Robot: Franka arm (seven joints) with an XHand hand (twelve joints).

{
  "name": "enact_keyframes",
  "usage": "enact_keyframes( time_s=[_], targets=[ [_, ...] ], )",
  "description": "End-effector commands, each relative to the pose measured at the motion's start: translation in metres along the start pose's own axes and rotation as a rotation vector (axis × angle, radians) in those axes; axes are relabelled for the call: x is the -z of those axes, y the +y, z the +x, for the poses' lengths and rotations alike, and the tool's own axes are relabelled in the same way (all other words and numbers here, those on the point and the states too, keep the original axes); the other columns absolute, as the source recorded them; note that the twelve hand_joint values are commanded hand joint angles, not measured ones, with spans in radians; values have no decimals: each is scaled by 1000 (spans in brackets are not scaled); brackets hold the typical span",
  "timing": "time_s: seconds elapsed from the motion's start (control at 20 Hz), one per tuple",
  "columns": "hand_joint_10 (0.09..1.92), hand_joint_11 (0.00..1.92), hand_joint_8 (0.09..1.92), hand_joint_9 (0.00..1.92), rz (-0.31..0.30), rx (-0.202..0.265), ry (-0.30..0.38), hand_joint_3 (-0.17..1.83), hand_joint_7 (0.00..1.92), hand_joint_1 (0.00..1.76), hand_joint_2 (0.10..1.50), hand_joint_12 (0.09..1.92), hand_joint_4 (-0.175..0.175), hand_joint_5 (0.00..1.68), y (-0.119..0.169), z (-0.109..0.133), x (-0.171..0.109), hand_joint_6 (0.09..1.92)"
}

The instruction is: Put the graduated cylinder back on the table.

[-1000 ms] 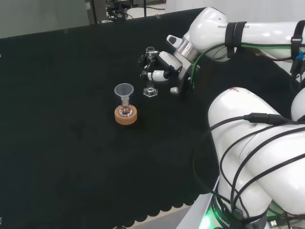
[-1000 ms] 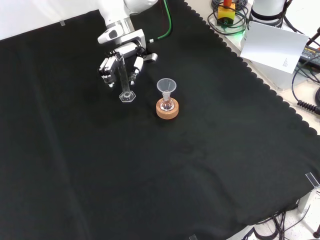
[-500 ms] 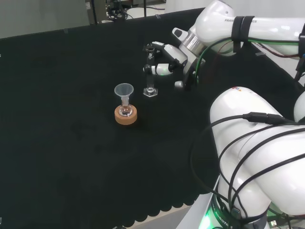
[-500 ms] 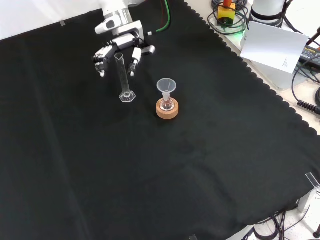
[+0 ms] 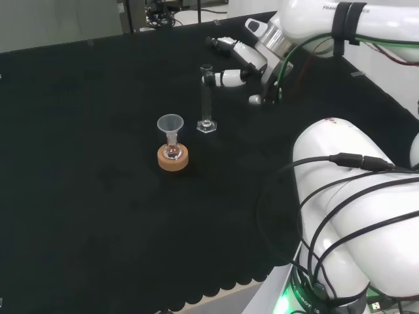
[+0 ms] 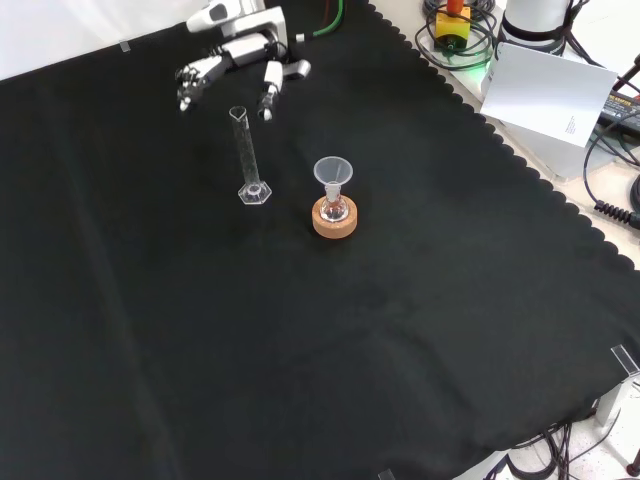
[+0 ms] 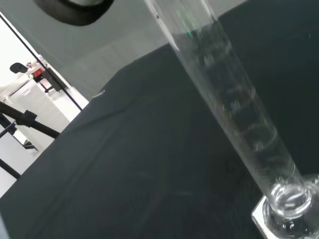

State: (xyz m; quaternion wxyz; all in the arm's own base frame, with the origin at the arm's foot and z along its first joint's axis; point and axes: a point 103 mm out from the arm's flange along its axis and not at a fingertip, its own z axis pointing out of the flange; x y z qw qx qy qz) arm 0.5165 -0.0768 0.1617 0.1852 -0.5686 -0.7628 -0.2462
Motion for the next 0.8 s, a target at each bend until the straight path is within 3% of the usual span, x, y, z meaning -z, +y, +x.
enact_keyframes(
  time_s=[0.05,0.2,0.35,0.45,0.8],
  targets=[
    [87,0,661,468,-44,-22,-84,-157,0,699,823,1427,-107,209,-37,41,59,98],
    [87,0,673,475,-63,-37,-109,-154,0,697,822,1426,-107,214,-58,57,84,87],
    [87,0,677,478,-38,-85,-124,-153,0,694,822,1426,-107,215,-79,72,102,87],
    [87,0,663,475,-19,-108,-134,-150,0,688,823,1427,-105,212,-91,84,109,87],
    [87,0,655,470,31,-124,-201,-145,0,673,826,1426,-102,212,-109,119,118,87]
  ],
)
